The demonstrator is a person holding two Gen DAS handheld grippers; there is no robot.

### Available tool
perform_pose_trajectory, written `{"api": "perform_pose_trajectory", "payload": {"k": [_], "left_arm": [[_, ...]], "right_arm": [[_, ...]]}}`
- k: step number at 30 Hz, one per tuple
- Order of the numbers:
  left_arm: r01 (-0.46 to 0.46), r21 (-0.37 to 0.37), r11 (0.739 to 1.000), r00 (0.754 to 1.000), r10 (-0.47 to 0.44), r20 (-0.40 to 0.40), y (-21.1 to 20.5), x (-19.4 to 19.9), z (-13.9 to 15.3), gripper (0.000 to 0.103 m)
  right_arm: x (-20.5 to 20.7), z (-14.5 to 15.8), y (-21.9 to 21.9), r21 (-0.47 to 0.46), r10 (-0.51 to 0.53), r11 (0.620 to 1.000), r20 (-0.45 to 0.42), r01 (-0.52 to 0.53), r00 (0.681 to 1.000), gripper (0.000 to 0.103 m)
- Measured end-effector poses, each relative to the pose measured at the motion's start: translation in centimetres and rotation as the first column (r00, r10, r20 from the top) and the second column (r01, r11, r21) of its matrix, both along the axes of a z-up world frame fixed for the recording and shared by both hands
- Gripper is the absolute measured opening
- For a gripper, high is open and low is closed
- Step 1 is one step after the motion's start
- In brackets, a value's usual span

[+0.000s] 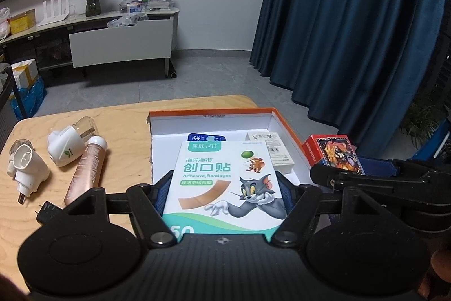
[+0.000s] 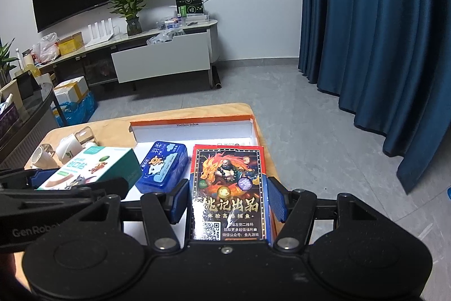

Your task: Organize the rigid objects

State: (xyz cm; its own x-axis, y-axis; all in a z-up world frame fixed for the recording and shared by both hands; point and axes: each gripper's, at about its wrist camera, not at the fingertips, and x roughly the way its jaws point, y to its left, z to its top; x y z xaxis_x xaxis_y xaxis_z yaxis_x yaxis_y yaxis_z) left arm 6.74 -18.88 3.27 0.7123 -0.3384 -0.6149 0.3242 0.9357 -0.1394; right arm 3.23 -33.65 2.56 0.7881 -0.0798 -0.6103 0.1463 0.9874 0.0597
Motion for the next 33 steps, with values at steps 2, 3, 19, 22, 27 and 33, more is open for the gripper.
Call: {"api": "perform_pose_trajectory", "payload": {"k": [2, 3, 19, 22, 27, 33], "left_arm": [[-0.01, -0.007, 1.0, 1.0, 0.01, -0.011, 0.1, 0.4, 0.0, 0.072], [-0.013, -0.008, 1.0, 1.0, 0.013, -0.012, 0.1, 0.4, 0.0, 0.072], [-0.015, 0.007, 1.0, 0.998, 0.015, -0.056, -1.3, 2.1, -0.8, 0.072], [-0.011, 0.007, 1.0, 0.998, 0.011, -0.067, -1.4, 2.5, -1.2, 0.072], [0.007, 0.009, 1.0, 0.997, -0.006, -0.075, -2.1, 3.1, -1.6, 0.072], [0.018, 0.011, 1.0, 0.996, -0.017, -0.087, -2.9, 4.1, -2.1, 0.072]], "right_arm": [[0.6, -0.1, -0.2, 0.013, 0.002, 1.0, -0.007, -0.002, 1.0, 0.071], [0.8, -0.1, -0.4, 0.014, 0.003, 1.0, -0.01, -0.003, 1.0, 0.071], [6.2, -0.4, -1.1, 0.023, 0.017, 1.0, -0.054, -0.016, 0.998, 0.071], [7.2, -0.6, -1.2, 0.022, 0.018, 1.0, -0.061, -0.017, 0.998, 0.071], [9.1, -1.2, -1.3, 0.023, 0.016, 1.0, -0.083, -0.014, 0.996, 0.071], [11.2, -1.9, -1.6, 0.026, 0.013, 1.0, -0.105, -0.01, 0.994, 0.071]]}}
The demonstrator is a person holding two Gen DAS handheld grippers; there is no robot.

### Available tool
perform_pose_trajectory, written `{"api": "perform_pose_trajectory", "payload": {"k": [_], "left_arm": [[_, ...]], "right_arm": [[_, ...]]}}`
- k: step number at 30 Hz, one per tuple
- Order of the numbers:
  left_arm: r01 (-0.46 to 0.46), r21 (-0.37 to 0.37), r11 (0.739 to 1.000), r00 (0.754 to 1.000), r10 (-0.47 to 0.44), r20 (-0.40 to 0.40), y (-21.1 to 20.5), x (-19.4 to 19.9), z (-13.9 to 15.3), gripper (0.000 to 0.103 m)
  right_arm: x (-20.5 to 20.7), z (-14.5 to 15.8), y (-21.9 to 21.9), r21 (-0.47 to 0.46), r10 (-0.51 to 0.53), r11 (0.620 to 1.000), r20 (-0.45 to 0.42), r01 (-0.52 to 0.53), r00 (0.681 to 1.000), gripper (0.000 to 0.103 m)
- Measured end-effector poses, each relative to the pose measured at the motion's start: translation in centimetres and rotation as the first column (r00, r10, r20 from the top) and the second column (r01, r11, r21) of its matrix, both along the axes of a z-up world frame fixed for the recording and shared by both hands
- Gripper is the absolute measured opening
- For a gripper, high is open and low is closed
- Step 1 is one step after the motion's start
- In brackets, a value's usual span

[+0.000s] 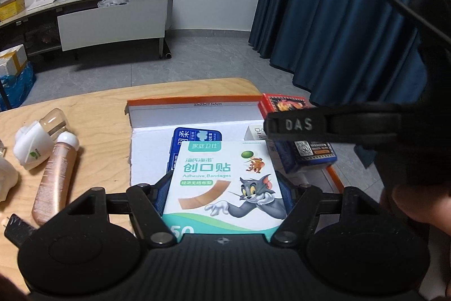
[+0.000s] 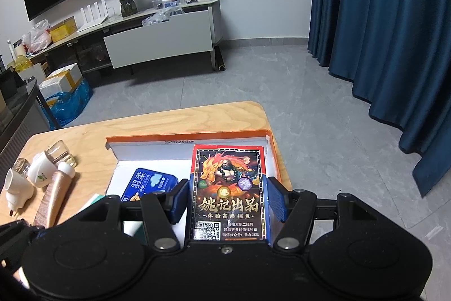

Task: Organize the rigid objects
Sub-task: 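Lower the teal bandage box and red card box into the white box, open both tools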

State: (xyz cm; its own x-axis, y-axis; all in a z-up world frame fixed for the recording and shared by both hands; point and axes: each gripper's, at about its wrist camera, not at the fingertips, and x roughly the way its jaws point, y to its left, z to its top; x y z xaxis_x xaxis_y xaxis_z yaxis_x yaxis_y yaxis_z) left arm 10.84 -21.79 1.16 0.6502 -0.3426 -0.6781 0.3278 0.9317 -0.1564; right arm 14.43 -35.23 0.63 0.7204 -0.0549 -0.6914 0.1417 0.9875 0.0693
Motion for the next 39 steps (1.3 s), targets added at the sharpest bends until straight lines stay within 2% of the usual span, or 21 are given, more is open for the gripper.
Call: {"api": "perform_pose_trajectory", "payload": {"k": [6, 8, 9, 16, 20, 23, 25, 28, 34, 39], "left_arm": [[0.008, -0.006, 1.0, 1.0, -0.008, -0.015, -0.6, 1.0, -0.7, 0.072], [0.006, -0.01, 1.0, 1.0, -0.006, -0.017, -0.8, 1.2, -0.9, 0.072], [0.01, -0.01, 1.0, 1.0, -0.01, -0.018, -0.9, 1.3, -1.0, 0.072], [0.026, -0.023, 0.999, 0.999, -0.027, -0.036, -1.7, 1.4, -1.6, 0.072], [0.061, -0.052, 0.997, 0.997, -0.064, -0.049, -2.6, 1.0, -1.6, 0.072], [0.074, -0.036, 0.997, 0.996, -0.075, -0.048, -2.9, 0.4, -1.3, 0.088], [0.072, -0.037, 0.997, 0.997, -0.074, -0.035, -2.5, -0.1, -0.9, 0.089], [0.044, -0.038, 0.998, 0.999, -0.045, -0.028, -1.1, -0.7, -0.2, 0.089], [-0.062, 0.015, 0.998, 0.998, 0.062, -0.022, 3.0, -1.7, 0.5, 0.093], [-0.141, 0.04, 0.989, 0.989, 0.143, -0.033, 7.0, -2.7, 0.5, 0.093]], "right_arm": [[2.2, -0.4, -0.4, 0.026, -0.005, 1.0, -0.016, 0.005, 1.0, 0.072], [2.4, -0.3, -0.6, 0.034, -0.004, 0.999, 0.01, 0.004, 1.0, 0.075], [2.3, -0.1, -0.7, 0.042, -0.009, 0.999, 0.023, 0.008, 1.0, 0.079], [0.0, 1.5, -1.9, 0.067, -0.049, 0.997, 0.091, 0.043, 0.995, 0.079], [-1.6, 2.3, -1.9, 0.035, -0.051, 0.998, 0.11, 0.047, 0.993, 0.08], [-2.8, 2.9, -1.7, 0.02, -0.059, 0.998, 0.114, 0.057, 0.992, 0.081], [-3.7, 3.1, -1.7, 0.031, -0.062, 0.998, 0.119, 0.058, 0.991, 0.082], [-4.7, 3.3, -1.2, 0.022, -0.066, 0.998, 0.115, 0.064, 0.991, 0.083], [-6.7, 2.4, 0.5, 0.032, -0.055, 0.998, 0.073, 0.053, 0.996, 0.087], [-7.6, 1.1, 3.2, 0.073, -0.018, 0.997, 0.029, 0.016, 0.999, 0.088]]}}
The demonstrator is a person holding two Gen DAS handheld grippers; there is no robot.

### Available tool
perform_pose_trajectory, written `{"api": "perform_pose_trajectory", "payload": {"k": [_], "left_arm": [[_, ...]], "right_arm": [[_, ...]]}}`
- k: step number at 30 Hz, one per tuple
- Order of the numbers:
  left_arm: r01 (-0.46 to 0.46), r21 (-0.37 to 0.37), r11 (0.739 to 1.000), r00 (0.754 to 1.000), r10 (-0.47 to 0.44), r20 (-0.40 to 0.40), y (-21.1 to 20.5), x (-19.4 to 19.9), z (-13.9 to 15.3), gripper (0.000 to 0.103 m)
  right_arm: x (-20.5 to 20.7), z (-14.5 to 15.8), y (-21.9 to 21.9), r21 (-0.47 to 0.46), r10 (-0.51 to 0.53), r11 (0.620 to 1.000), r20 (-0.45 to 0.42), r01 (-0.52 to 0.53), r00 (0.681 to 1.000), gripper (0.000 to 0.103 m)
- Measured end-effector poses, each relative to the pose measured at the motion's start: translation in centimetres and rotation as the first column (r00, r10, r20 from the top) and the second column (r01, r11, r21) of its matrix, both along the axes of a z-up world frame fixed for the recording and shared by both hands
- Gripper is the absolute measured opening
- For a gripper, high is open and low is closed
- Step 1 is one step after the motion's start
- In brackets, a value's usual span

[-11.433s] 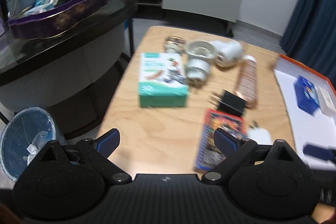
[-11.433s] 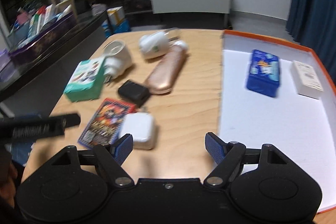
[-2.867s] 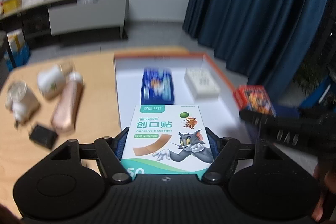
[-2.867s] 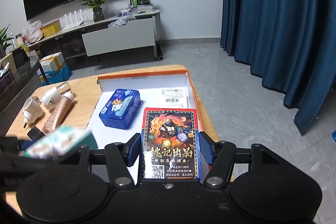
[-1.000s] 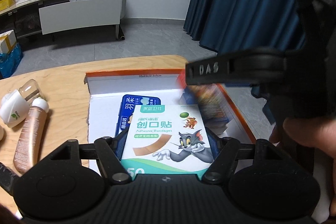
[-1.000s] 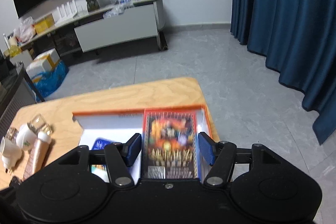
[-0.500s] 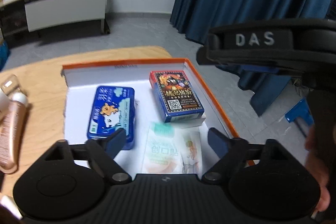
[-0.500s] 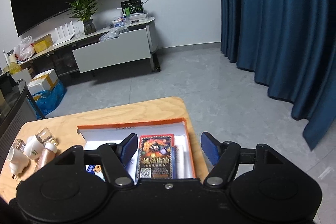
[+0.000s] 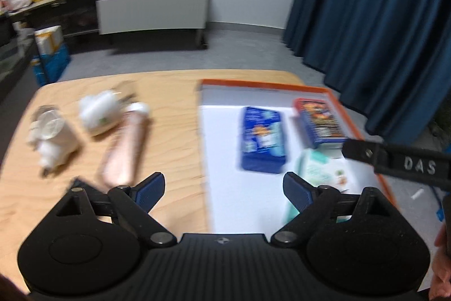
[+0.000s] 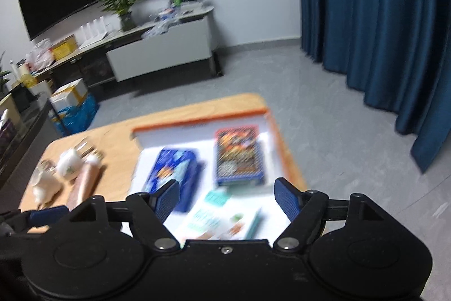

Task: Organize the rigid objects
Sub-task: 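Lower the teal bandage box and red card box into the white box, open both tools, then move both tools back over the table toward the diffusers and tan bottle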

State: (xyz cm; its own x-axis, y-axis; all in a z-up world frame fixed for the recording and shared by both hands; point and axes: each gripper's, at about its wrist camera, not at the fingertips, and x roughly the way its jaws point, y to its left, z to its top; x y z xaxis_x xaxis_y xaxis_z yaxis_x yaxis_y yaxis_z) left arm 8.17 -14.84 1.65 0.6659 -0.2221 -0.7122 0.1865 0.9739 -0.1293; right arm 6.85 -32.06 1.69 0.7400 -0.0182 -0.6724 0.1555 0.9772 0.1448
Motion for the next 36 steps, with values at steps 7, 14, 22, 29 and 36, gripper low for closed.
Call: {"api": "perform_pose_trajectory", "payload": {"k": [7, 14, 22, 29, 36], "left_arm": [[-0.105, 0.003, 0.994, 0.994, 0.105, -0.008, 5.4, -1.1, 0.2, 0.094], [-0.183, 0.008, 0.983, 0.983, 0.183, -0.014, 10.1, -2.4, -0.2, 0.094], [-0.262, 0.002, 0.965, 0.964, 0.262, -0.04, 14.5, -3.0, -1.5, 0.094], [-0.269, 0.013, 0.963, 0.962, 0.269, -0.044, 16.3, -2.4, -2.1, 0.094], [-0.24, 0.008, 0.971, 0.971, 0.24, -0.01, 17.1, 0.0, -2.8, 0.097]], "right_arm": [[-0.2, -0.6, 5.2, 0.007, 0.101, 0.995, -0.025, -0.101, 0.995, 0.088], [-0.3, -1.2, 10.2, 0.006, 0.194, 0.981, -0.048, -0.194, 0.98, 0.088], [-0.1, -1.6, 13.7, -0.003, 0.26, 0.965, -0.069, -0.261, 0.963, 0.088], [0.4, -1.9, 14.6, -0.002, 0.277, 0.961, -0.077, -0.278, 0.958, 0.088], [1.0, -2.7, 15.3, 0.003, 0.288, 0.957, -0.093, -0.289, 0.953, 0.088]]}}
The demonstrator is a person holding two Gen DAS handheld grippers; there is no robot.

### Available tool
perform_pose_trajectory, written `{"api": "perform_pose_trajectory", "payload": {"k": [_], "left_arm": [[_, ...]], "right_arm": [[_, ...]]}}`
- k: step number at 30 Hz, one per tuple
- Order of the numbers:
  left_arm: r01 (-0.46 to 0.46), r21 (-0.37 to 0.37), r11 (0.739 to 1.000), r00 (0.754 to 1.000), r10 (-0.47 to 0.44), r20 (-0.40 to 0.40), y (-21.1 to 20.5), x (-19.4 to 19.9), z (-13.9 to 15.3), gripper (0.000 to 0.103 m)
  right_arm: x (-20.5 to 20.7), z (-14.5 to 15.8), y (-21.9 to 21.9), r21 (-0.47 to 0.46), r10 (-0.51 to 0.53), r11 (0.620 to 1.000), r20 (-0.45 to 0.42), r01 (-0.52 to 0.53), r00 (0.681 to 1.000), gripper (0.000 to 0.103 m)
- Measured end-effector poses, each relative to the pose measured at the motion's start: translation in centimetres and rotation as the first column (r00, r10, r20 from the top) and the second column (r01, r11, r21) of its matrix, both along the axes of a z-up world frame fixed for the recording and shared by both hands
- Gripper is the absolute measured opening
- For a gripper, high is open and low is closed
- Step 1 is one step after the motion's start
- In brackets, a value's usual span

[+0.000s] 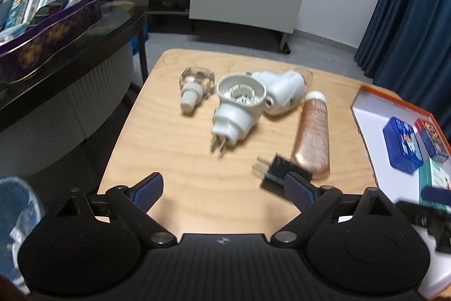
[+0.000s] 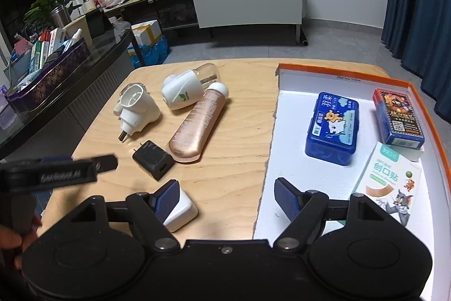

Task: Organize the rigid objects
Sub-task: 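Move both tools back over the table toward the diffusers and tan bottle, then grasp the white diffuser base with the left tool while the right tool grasps the tan bottle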

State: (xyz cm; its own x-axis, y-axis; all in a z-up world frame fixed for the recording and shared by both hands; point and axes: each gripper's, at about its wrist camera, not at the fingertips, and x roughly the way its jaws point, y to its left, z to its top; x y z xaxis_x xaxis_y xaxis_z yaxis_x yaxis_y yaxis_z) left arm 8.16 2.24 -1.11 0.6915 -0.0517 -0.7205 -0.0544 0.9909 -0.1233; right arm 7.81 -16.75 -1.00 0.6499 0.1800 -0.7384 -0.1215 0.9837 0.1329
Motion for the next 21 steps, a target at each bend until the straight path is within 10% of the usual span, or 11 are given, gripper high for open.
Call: {"api": "perform_pose_trajectory", "payload": {"k": [16, 21], "left_arm": [[0.136, 0.095, 0.986, 0.989, -0.14, 0.041, -0.9, 8.6, -3.0, 0.096], [0.155, 0.077, 0.985, 0.986, -0.159, 0.047, -0.7, 8.9, -3.4, 0.051]], "right_arm": [[2.0, -1.1, -0.9, 0.02, -0.038, 0.999, -0.009, 0.038, 0.999, 0.088], [3.2, -1.6, -0.7, 0.034, -0.039, 0.999, -0.023, 0.039, 0.999, 0.088]]}}
